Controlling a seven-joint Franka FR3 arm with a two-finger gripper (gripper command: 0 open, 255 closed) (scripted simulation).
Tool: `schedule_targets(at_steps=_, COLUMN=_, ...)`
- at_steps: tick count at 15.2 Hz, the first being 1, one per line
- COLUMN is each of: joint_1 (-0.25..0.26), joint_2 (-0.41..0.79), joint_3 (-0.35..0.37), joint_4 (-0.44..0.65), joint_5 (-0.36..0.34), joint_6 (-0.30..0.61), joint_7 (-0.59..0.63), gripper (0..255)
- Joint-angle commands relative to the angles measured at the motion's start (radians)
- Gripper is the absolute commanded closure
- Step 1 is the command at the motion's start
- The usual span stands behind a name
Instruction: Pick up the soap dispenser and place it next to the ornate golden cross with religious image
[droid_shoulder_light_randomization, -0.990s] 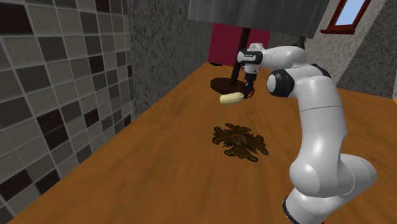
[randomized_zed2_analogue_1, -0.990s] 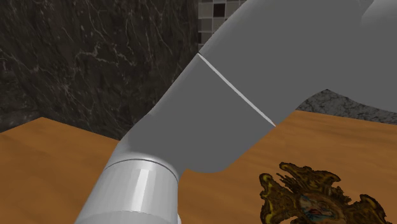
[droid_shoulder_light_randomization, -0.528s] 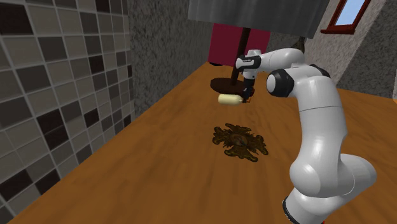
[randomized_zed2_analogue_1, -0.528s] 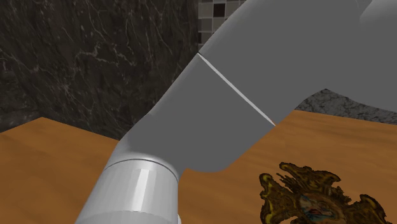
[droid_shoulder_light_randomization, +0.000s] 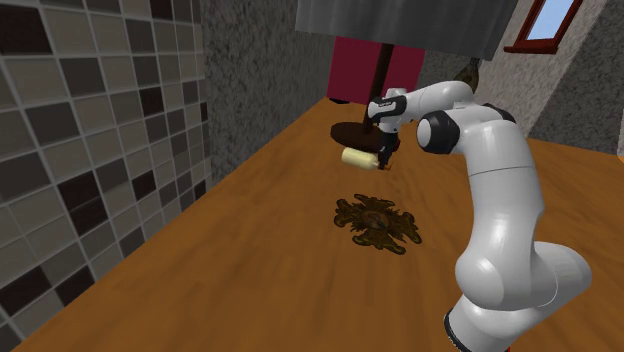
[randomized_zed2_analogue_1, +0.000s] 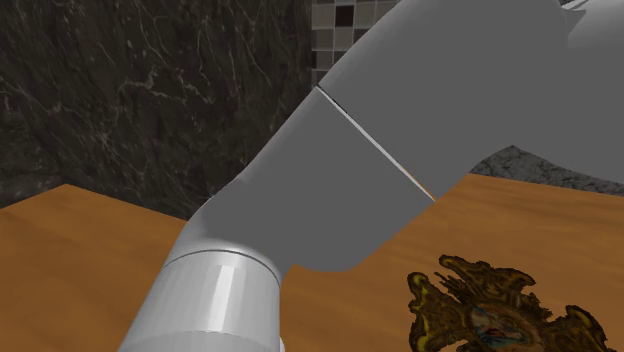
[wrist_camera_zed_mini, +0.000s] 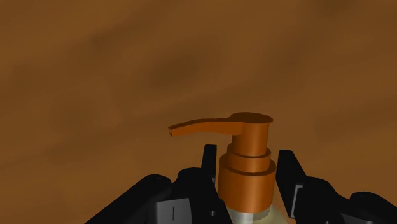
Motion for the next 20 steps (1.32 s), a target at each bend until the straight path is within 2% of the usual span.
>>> schedule_targets(at_steps=1, joint_1=0.000, joint_2=0.001, joint_3=0.000, joint_4=-0.008, joint_5=0.000, joint_6=0.010, joint_7=0.000, gripper=255)
schedule_targets(at_steps=7, joint_1=0.000, joint_2=0.001, joint_3=0.000, joint_4=-0.008, joint_5=0.001, joint_6=0.010, joint_7=0.000, gripper=255)
schedule_targets(at_steps=8, joint_1=0.000, joint_2=0.002, joint_3=0.000, joint_4=-0.008, joint_5=0.001, joint_6=0.010, joint_7=0.000, gripper=0)
schedule_targets(at_steps=13, joint_1=0.000, joint_2=0.002, joint_3=0.000, joint_4=-0.008, joint_5=0.001, joint_6=0.010, joint_7=0.000, gripper=0)
schedule_targets(at_steps=17, joint_1=-0.005, joint_2=0.000, joint_3=-0.001, joint_4=0.119, joint_5=-0.002, joint_6=-0.117, joint_7=0.003, gripper=0)
schedule_targets(at_steps=20, joint_1=-0.005, joint_2=0.000, joint_3=-0.001, joint_4=0.118, joint_5=-0.001, joint_6=-0.117, joint_7=0.003, gripper=0)
